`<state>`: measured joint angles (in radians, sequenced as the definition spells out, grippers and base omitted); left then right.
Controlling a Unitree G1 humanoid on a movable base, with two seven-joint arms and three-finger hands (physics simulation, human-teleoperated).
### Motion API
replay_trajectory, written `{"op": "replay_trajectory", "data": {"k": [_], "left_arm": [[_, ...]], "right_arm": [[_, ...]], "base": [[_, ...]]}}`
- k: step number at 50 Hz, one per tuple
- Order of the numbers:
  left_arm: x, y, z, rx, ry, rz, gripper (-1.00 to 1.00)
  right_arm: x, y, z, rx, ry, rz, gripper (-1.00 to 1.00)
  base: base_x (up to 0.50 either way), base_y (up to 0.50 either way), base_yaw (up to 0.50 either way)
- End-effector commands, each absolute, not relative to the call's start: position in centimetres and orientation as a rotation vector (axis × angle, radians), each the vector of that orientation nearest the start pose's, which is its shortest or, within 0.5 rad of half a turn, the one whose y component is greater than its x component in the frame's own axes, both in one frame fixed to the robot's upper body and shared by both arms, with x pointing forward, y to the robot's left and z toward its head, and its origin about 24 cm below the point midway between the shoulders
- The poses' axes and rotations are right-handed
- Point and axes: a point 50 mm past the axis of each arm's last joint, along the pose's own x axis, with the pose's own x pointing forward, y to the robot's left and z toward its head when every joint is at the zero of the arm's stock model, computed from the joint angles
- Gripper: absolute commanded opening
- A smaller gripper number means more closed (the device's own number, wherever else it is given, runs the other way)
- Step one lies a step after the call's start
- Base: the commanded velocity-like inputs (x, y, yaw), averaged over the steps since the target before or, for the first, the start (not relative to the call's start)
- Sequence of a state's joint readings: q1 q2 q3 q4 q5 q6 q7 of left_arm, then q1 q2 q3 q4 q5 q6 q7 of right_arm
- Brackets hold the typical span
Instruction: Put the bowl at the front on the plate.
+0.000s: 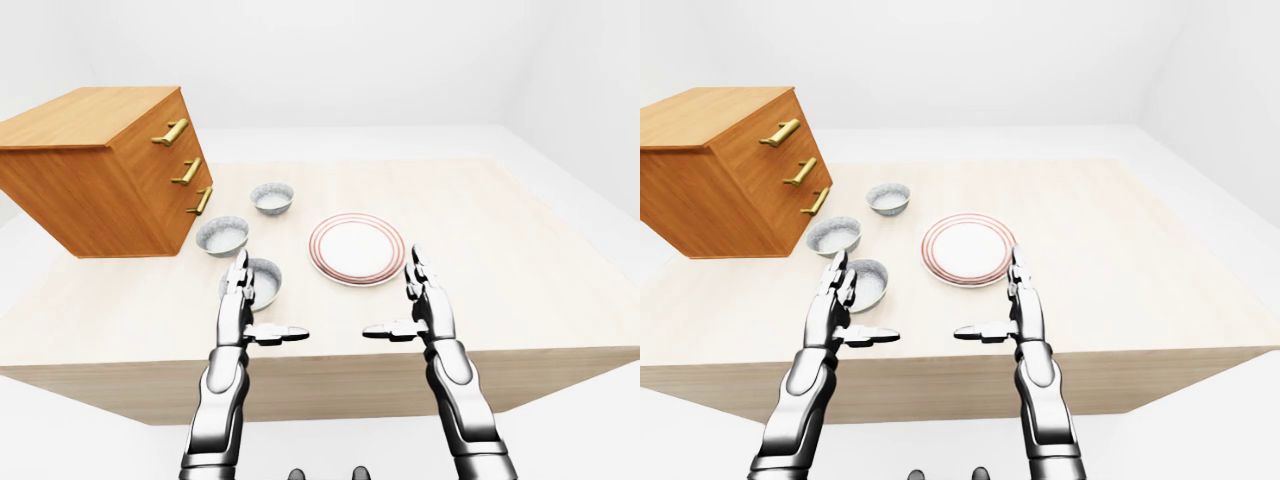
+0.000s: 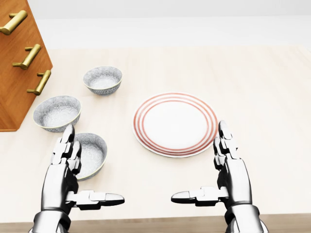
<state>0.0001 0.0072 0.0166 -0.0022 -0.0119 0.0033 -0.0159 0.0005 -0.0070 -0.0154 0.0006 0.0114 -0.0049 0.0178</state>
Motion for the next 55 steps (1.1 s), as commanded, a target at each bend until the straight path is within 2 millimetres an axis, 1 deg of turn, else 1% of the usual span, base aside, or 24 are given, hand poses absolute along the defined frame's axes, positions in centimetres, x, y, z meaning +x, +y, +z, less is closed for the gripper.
{"op": "replay_trajectory", "data": {"k": [1, 3, 5, 8, 11, 12, 16, 17, 20, 21, 26, 27, 28, 29, 30, 32, 36, 40, 41, 47, 49, 52, 55], "left_arm": [[25.0, 16.4, 4.7, -0.025, -0.004, 0.025, 1.0], [24.8, 16.7, 5.1, -0.023, -0.026, 0.052, 1.0], [25.0, 17.2, 5.0, -0.041, 0.007, 0.092, 1.0], [25.0, 17.7, 5.3, -0.055, -0.002, 0.129, 1.0], [25.2, 18.7, 5.8, -0.078, -0.022, 0.219, 1.0], [25.3, 19.4, 5.6, -0.065, -0.021, 0.301, 1.0], [24.8, 20.6, 7.2, -0.117, -0.079, 0.372, 1.0], [24.9, 21.5, 7.5, -0.145, -0.093, 0.421, 1.0], [24.8, 22.9, 8.1, -0.167, -0.119, 0.497, 1.0], [24.3, 23.8, 8.6, -0.187, -0.144, 0.561, 1.0], [23.4, 25.0, 9.2, -0.175, -0.171, 0.624, 1.0], [23.4, 25.0, 9.2, -0.175, -0.171, 0.624, 1.0], [23.2, 25.5, 9.3, -0.163, -0.172, 0.661, 1.0], [22.8, 26.1, 9.1, -0.151, -0.168, 0.735, 1.0], [22.5, 26.5, 9.4, -0.173, -0.181, 0.771, 1.0], [22.2, 27.2, 9.2, -0.194, -0.172, 0.804, 1.0], [21.7, 27.8, 9.0, -0.197, -0.167, 0.874, 1.0], [21.4, 28.0, 8.9, -0.206, -0.162, 0.89, 1.0], [21.3, 28.0, 9.2, -0.214, -0.177, 0.893, 1.0], [21.3, 28.6, 8.8, -0.251, -0.163, 0.903, 1.0], [21.5, 28.7, 8.7, -0.259, -0.155, 0.906, 1.0], [21.9, 28.9, 8.2, -0.245, -0.129, 0.91, 1.0], [21.7, 29.0, 8.3, -0.25, -0.133, 0.911, 1.0]], "right_arm": [[25.3, -16.0, 4.3, 0.021, -0.012, 0.008, 1.0], [25.3, -16.0, 4.4, 0.02, -0.013, 0.007, 1.0], [25.3, -15.9, 4.3, 0.017, -0.011, 0.009, 1.0], [25.4, -16.0, 4.2, 0.016, -0.012, 0.008, 1.0], [25.4, -16.0, 4.2, 0.016, -0.013, 0.007, 1.0], [25.4, -16.0, 4.2, 0.016, -0.014, 0.007, 1.0], [25.4, -16.0, 4.3, 0.017, -0.015, 0.006, 1.0], [25.4, -16.0, 4.2, 0.016, -0.015, 0.006, 1.0], [25.4, -16.0, 4.2, 0.016, -0.013, 0.005, 1.0], [25.5, -16.1, 4.2, 0.016, -0.013, 0.003, 1.0], [25.5, -16.1, 4.2, 0.014, -0.013, 0.001, 1.0], [25.5, -16.1, 4.2, 0.014, -0.013, 0.001, 1.0], [25.5, -16.1, 4.2, 0.014, -0.012, 0.0, 1.0], [25.4, -16.0, 4.2, 0.013, -0.012, -0.001, 1.0], [25.5, -16.1, 4.1, 0.014, -0.012, 0.002, 1.0], [25.4, -16.0, 4.1, 0.015, -0.012, 0.003, 1.0], [25.4, -15.9, 4.3, 0.015, -0.015, 0.005, 1.0], [25.4, -15.9, 4.3, 0.017, -0.016, 0.006, 1.0], [25.5, -16.0, 4.0, 0.005, 0.006, -0.002, 1.0], [25.4, -16.0, 4.1, 0.015, -0.002, 0.001, 1.0], [25.4, -16.0, 4.1, 0.017, -0.002, 0.0, 1.0], [25.4, -16.0, 4.1, 0.017, -0.004, 0.001, 1.0], [25.4, -16.1, 4.1, 0.017, -0.001, 0.002, 1.0]], "base": [[0.0, 0.0, 0.0], [0.0, 0.0, 0.0], [0.0, 0.0, 0.0], [0.0, 0.0, 0.0], [0.0, 0.0, 0.0], [0.0, 0.0, 0.0], [0.0, 0.0, 0.0], [0.0, 0.0, 0.0], [0.0, 0.0, 0.0], [0.0, 0.0, 0.0], [0.0, 0.0, 0.0], [0.0, 0.0, 0.0], [0.0, 0.0, 0.0], [0.0, 0.0, 0.0], [0.0, 0.0, 0.0], [0.0, 0.0, 0.0], [0.0, 0.0, 0.0], [0.0, 0.0, 0.0], [0.0, 0.0, 0.0], [0.0, 0.0, 0.0], [0.0, 0.0, 0.0], [0.0, 0.0, 0.0], [0.0, 0.0, 0.0]]}}
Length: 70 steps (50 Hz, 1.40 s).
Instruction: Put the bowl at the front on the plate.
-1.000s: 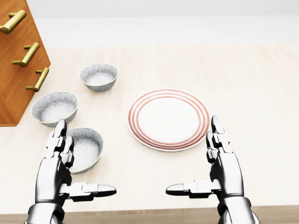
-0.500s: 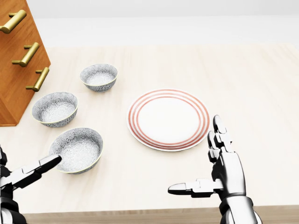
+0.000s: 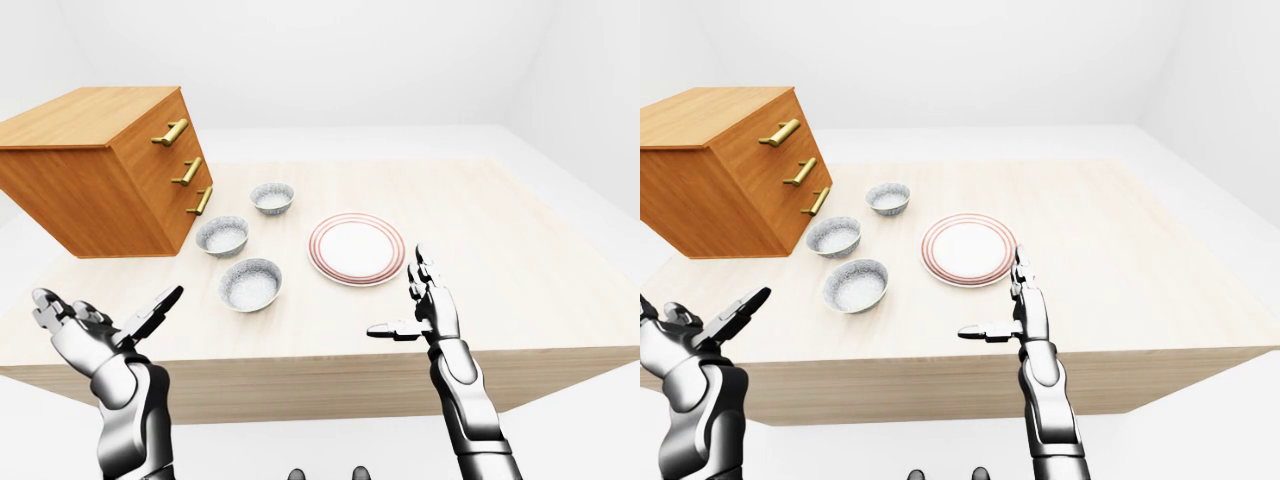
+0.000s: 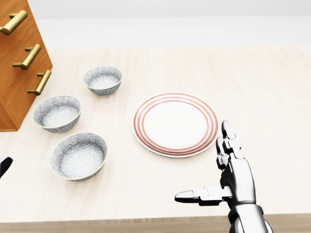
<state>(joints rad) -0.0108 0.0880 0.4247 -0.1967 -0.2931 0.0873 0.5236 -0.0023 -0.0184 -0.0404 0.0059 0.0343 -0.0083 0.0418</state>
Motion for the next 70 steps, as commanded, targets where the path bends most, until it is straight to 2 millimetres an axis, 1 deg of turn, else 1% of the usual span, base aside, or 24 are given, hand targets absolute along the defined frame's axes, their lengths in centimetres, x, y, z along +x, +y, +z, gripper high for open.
{"op": "replay_trajectory", "data": {"k": [1, 3, 5, 7, 10, 11, 12, 19, 21, 33, 36, 43, 45, 48, 51, 55, 62, 66, 70], "left_arm": [[21.7, 29.0, 8.3, -0.255, -0.136, 0.906, 1.0], [21.8, 29.0, 8.5, -0.236, -0.141, 0.908, 1.0], [22.1, 29.0, 7.8, -0.242, -0.11, 0.909, 1.0], [21.8, 29.0, 8.4, -0.247, -0.136, 0.905, 1.0], [22.0, 29.0, 8.3, -0.246, -0.13, 0.903, 1.0], [22.2, 28.9, 7.8, -0.249, -0.111, 0.901, 1.0], [22.2, 28.9, 7.8, -0.248, -0.111, 0.901, 1.0], [21.9, 28.7, 8.4, -0.252, -0.136, 0.894, 1.0], [21.8, 28.7, 8.4, -0.252, -0.14, 0.894, 1.0], [22.1, 28.8, 7.9, -0.26, -0.116, 0.897, 1.0], [21.9, 28.9, 8.3, -0.266, -0.131, 0.897, 1.0], [22.0, 28.9, 8.3, -0.271, -0.131, 0.896, 1.0], [22.1, 29.0, 7.8, -0.266, -0.108, 0.9, 1.0], [21.1, 29.3, 8.1, -0.265, -0.131, 0.915, 1.0], [20.2, 29.6, 8.0, -0.273, -0.13, 0.941, 1.0], [19.5, 29.8, 8.1, -0.263, -0.14, 0.96, 1.0], [19.0, 30.1, 7.9, -0.247, -0.133, 0.987, 1.0], [18.7, 30.3, 8.2, -0.224, -0.145, 0.999, 1.0], [18.5, 30.6, 7.8, -0.221, -0.128, 1.013, 1.0]], "right_arm": [[25.4, -16.0, 4.1, 0.014, 0.002, 0.005, 1.0], [25.5, -16.0, 4.1, 0.01, 0.005, 0.005, 1.0], [25.4, -16.0, 4.1, 0.012, 0.003, 0.007, 1.0], [25.4, -16.0, 4.2, 0.015, 0.002, 0.009, 1.0], [25.3, -15.8, 4.2, 0.009, -0.005, 0.022, 1.0], [25.3, -15.7, 4.4, 0.008, -0.007, 0.024, 1.0], [25.3, -15.7, 4.4, 0.007, -0.007, 0.024, 1.0], [25.4, -15.9, 4.1, 0.007, -0.006, 0.03, 1.0], [25.4, -15.8, 4.2, 0.007, -0.007, 0.031, 1.0], [25.3, -15.8, 4.2, 0.004, -0.012, 0.031, 1.0], [25.3, -15.7, 4.4, 0.004, -0.012, 0.03, 1.0], [25.4, -15.8, 4.1, 0.001, -0.012, 0.028, 1.0], [25.3, -15.7, 4.3, 0.001, -0.013, 0.027, 1.0], [25.3, -15.8, 4.3, 0.0, -0.014, 0.023, 1.0], [25.4, -15.8, 4.2, -0.002, -0.013, 0.023, 1.0], [25.4, -15.8, 4.2, -0.003, -0.014, 0.022, 1.0], [25.4, -15.8, 4.2, -0.003, -0.012, 0.019, 1.0], [25.4, -15.9, 4.2, -0.003, -0.012, 0.019, 1.0], [25.3, -15.8, 4.3, -0.002, -0.012, 0.018, 1.0]], "base": [[0.0, 0.0, 0.0], [0.0, 0.0, 0.0], [0.0, 0.0, 0.0], [0.0, 0.0, 0.0], [0.07, 0.0, 0.0], [0.3, 0.0, 0.0], [0.35, 0.0, 0.0], [0.49, 0.0, 0.0], [0.5, 0.0, 0.0], [0.5, 0.0, 0.0], [0.5, 0.0, 0.0], [0.5, 0.0, 0.0], [0.5, 0.0, 0.0], [0.5, 0.0, 0.0], [0.5, 0.0, 0.0], [0.5, 0.0, 0.0], [0.5, 0.0, 0.0], [0.5, 0.0, 0.0], [0.5, 0.0, 0.0]]}}
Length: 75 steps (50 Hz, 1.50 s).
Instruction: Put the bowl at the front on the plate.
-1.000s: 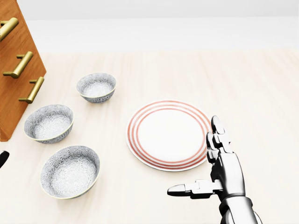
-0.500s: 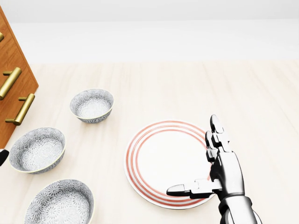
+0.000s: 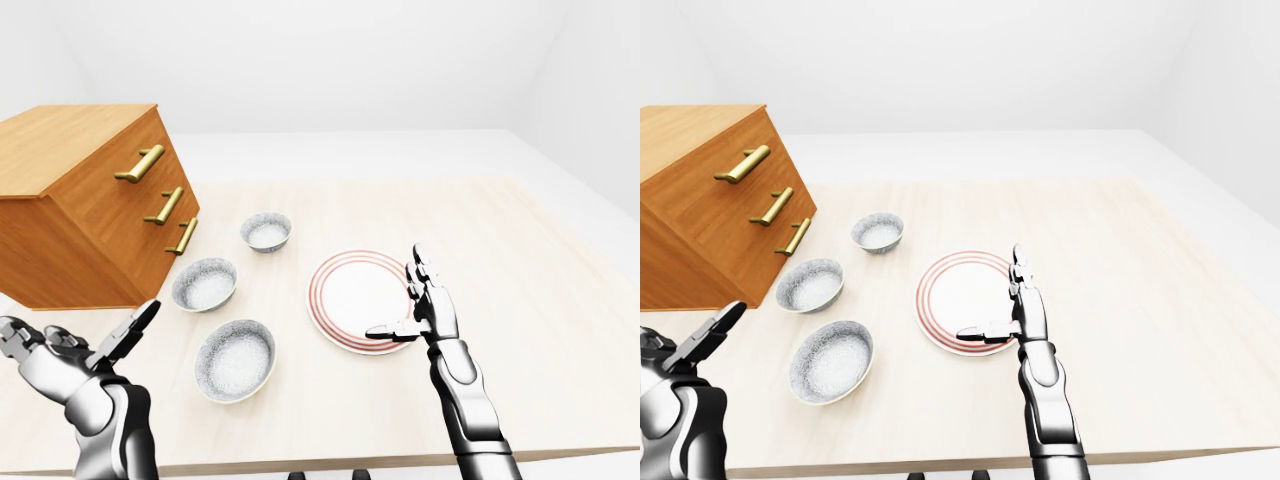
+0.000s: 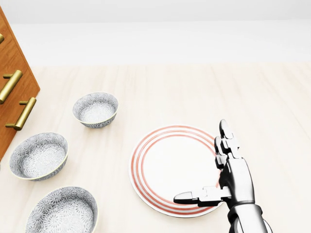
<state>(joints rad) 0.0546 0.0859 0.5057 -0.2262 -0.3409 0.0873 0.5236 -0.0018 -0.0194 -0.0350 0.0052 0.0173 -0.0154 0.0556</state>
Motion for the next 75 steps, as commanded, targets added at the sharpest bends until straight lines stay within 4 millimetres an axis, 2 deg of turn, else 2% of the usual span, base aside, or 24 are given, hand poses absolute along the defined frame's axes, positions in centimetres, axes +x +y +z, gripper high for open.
{"op": "replay_trajectory", "data": {"k": [1, 5, 10, 56, 57, 63, 65, 66, 70, 75], "left_arm": [[18.3, 30.7, 7.8, -0.222, -0.13, 1.018, 1.0], [17.5, 31.0, 7.8, -0.235, -0.135, 1.043, 1.0], [17.6, 30.9, 7.7, -0.227, -0.133, 1.044, 1.0], [17.6, 30.8, 7.6, -0.224, -0.126, 1.046, 1.0], [17.6, 30.8, 7.7, -0.221, -0.13, 1.044, 1.0], [17.9, 30.9, 7.5, -0.208, -0.121, 1.042, 1.0], [17.8, 30.9, 7.7, -0.206, -0.128, 1.042, 1.0], [17.8, 30.8, 7.6, -0.203, -0.121, 1.041, 1.0], [17.7, 30.8, 7.6, -0.197, -0.122, 1.042, 1.0], [17.8, 30.7, 7.4, -0.191, -0.113, 1.043, 1.0]], "right_arm": [[25.3, -15.9, 4.3, -0.001, -0.013, 0.017, 1.0], [25.4, -15.8, 4.2, -0.004, -0.009, 0.02, 1.0], [25.4, -15.9, 4.1, -0.005, 0.0, 0.006, 1.0], [25.4, -15.6, 4.4, -0.025, -0.013, 0.027, 1.0], [25.3, -15.3, 4.5, -0.075, -0.014, 0.041, 1.0], [25.1, -14.9, 4.8, -0.097, 0.008, 0.048, 1.0], [25.2, -14.5, 5.1, -0.068, -0.005, 0.066, 1.0], [25.4, -14.5, 5.6, -0.14, -0.011, 0.044, 1.0], [25.7, -13.6, 7.6, -0.249, -0.099, 0.082, 1.0], [25.7, -12.9, 10.0, -0.323, -0.202, 0.096, 1.0]], "base": [[0.5, 0.0, 0.0], [0.5, 0.0, 0.0], [0.41, 0.0, 0.0], [0.0, 0.0, 0.0], [0.0, 0.0, 0.0], [0.0, 0.0, 0.0], [0.0, 0.0, 0.0], [0.0, 0.0, 0.0], [0.0, 0.0, 0.0], [0.0, 0.0, 0.0]]}}
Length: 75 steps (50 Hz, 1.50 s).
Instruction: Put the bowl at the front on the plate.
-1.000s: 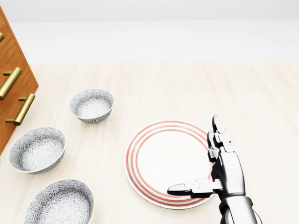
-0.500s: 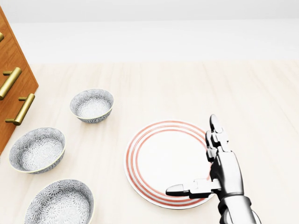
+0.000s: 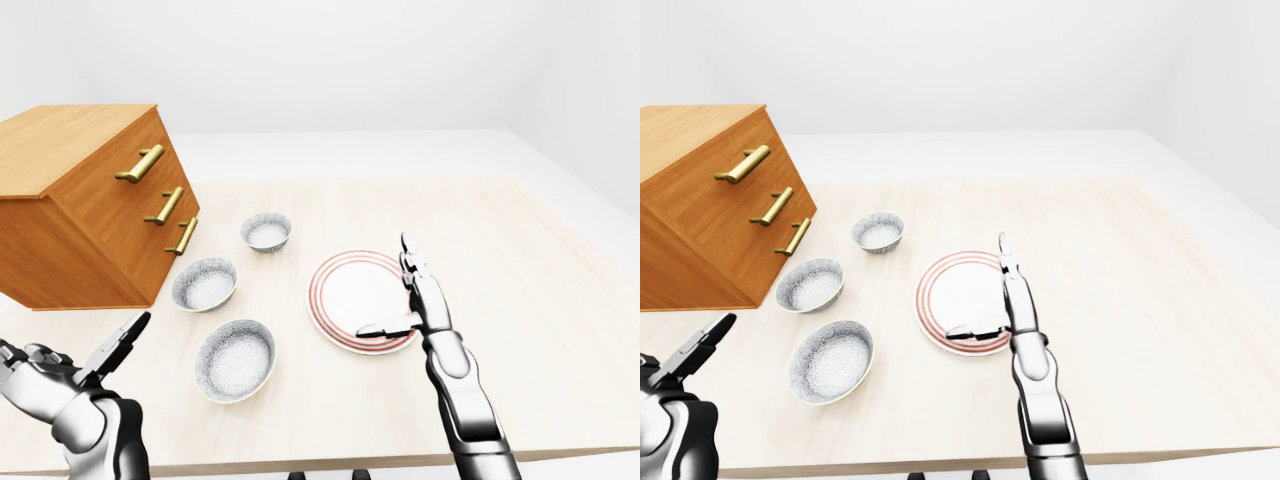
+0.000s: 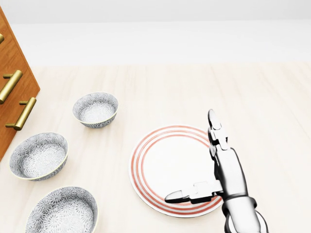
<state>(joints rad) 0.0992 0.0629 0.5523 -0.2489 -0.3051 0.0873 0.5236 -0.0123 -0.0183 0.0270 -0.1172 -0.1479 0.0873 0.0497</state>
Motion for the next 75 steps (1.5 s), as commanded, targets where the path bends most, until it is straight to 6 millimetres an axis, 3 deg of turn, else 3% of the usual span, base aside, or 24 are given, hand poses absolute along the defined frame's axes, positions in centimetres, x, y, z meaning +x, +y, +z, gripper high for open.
{"op": "replay_trajectory", "data": {"k": [1, 9, 20, 27, 34, 42, 43, 46, 71, 75], "left_arm": [[17.6, 30.7, 7.6, -0.19, -0.121, 1.044, 1.0], [17.8, 30.9, 7.7, -0.202, -0.129, 1.045, 1.0], [17.8, 30.8, 7.4, -0.199, -0.115, 1.045, 1.0], [18.1, 30.9, 7.5, -0.193, -0.117, 1.041, 1.0], [18.1, 30.9, 7.6, -0.19, -0.118, 1.041, 1.0], [18.3, 31.1, 7.9, -0.197, -0.133, 1.035, 1.0], [18.4, 31.0, 7.7, -0.195, -0.126, 1.035, 1.0], [18.4, 31.0, 7.7, -0.195, -0.124, 1.034, 1.0], [18.4, 31.0, 7.7, -0.192, -0.124, 1.034, 1.0], [18.4, 31.1, 7.7, -0.193, -0.122, 1.035, 1.0]], "right_arm": [[25.7, -12.7, 10.4, -0.339, -0.217, 0.102, 1.0], [26.0, -10.5, 12.8, -0.657, -0.327, 0.169, 1.0], [26.4, -7.2, 14.3, -1.218, -0.276, 0.344, 1.0], [26.8, -6.6, 15.0, -1.34, -0.181, 0.361, 1.0], [26.9, -6.3, 15.6, -1.547, -0.11, 0.252, 1.0], [27.7, -5.9, 15.8, -1.606, -0.069, 0.212, 1.0], [27.5, -5.4, 15.9, -1.489, -0.106, 0.268, 1.0], [27.6, -5.4, 15.8, -1.565, -0.098, 0.247, 1.0], [27.1, -5.1, 15.4, -1.535, -0.098, 0.272, 1.0], [26.5, -4.1, 16.1, -1.601, -0.133, 0.24, 1.0]], "base": [[0.0, 0.0, 0.0], [0.0, 0.0, 0.0], [0.0, 0.0, 0.0], [0.0, 0.0, 0.0], [0.0, 0.0, 0.0], [0.0, 0.0, 0.0], [0.0, 0.0, 0.0], [0.0, 0.0, 0.0], [0.0, 0.0, 0.0], [0.0, 0.0, 0.0]]}}
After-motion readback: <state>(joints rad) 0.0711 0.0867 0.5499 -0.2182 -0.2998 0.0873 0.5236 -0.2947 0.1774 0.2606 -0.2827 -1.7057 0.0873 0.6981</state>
